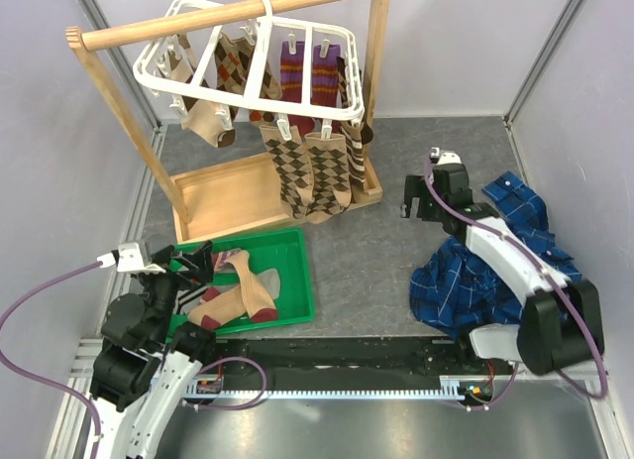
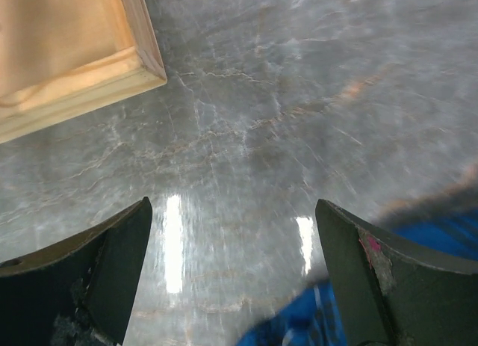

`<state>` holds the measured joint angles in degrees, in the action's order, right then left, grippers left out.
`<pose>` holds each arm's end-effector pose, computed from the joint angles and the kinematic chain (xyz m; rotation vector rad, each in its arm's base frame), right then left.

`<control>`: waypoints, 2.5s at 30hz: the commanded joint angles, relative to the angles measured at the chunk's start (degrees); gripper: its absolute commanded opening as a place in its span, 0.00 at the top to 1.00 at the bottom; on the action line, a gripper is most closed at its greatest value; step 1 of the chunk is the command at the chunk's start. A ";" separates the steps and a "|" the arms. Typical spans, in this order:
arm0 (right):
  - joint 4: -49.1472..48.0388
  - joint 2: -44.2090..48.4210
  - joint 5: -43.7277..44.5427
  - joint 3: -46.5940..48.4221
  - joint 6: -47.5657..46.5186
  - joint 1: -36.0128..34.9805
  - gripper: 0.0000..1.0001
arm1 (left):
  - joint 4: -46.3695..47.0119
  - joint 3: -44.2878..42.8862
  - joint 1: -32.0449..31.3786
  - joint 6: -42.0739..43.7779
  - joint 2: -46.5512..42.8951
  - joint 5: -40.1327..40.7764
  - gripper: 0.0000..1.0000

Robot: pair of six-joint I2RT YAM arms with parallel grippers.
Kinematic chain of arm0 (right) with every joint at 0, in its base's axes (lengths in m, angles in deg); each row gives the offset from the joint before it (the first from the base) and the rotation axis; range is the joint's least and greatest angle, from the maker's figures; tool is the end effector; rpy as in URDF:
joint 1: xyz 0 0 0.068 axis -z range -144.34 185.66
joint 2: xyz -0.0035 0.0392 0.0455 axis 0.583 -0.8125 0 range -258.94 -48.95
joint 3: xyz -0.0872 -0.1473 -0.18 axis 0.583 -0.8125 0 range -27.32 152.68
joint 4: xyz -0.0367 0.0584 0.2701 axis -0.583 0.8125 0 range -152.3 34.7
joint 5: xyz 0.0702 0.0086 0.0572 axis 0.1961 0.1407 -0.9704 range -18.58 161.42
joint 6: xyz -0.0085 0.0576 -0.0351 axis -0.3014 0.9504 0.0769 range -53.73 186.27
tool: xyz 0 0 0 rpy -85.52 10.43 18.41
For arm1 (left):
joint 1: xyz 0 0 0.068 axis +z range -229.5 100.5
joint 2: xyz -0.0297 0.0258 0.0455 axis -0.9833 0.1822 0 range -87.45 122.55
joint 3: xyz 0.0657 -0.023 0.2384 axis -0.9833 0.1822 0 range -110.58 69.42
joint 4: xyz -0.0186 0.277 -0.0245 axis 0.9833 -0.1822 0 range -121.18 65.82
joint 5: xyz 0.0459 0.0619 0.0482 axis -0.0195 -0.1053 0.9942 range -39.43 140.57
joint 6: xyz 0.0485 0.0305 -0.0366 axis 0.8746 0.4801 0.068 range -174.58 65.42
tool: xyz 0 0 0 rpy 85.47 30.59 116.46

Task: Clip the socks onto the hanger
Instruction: Move the clothesline to the center of the board, then move the bin to the center of the board.

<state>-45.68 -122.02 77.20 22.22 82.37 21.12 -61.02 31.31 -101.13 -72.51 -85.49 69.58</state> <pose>0.3054 0.0735 0.2089 0.0841 2.2713 0.1684 0.0849 -0.0145 0.3238 -0.2086 1.5753 -0.2773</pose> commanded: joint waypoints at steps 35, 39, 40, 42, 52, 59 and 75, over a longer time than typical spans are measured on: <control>-4.76 -41.09 11.88 30.36 -21.28 4.33 0.02 | 1.77 0.05 -0.08 1.41 -0.02 1.47 0.01; -4.84 -40.13 10.66 29.39 -25.76 9.00 0.02 | 1.86 0.05 -0.08 1.50 0.50 1.21 0.01; -4.84 -39.60 10.05 29.13 -26.72 9.79 0.02 | 1.86 0.05 -0.08 1.50 0.59 1.04 0.01; -5.02 -39.16 9.69 29.12 -29.62 12.51 0.02 | 1.77 0.05 -0.08 1.59 0.77 0.86 0.01; -8.27 -37.75 8.63 30.79 -31.40 25.61 0.02 | 2.03 -0.04 -0.08 1.85 2.00 0.07 0.01; -8.63 -38.54 9.25 36.41 -24.45 33.70 0.02 | 2.04 -0.04 -0.08 1.85 3.05 -0.28 0.01; -2.57 -15.00 13.88 25.53 -1.28 33.71 0.02 | 1.59 -0.48 -0.08 -24.75 28.35 2.96 0.00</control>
<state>-49.90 -143.57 82.38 52.73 70.17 54.67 -60.12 31.55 -101.13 -84.23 -63.92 69.88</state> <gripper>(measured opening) 0.980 0.993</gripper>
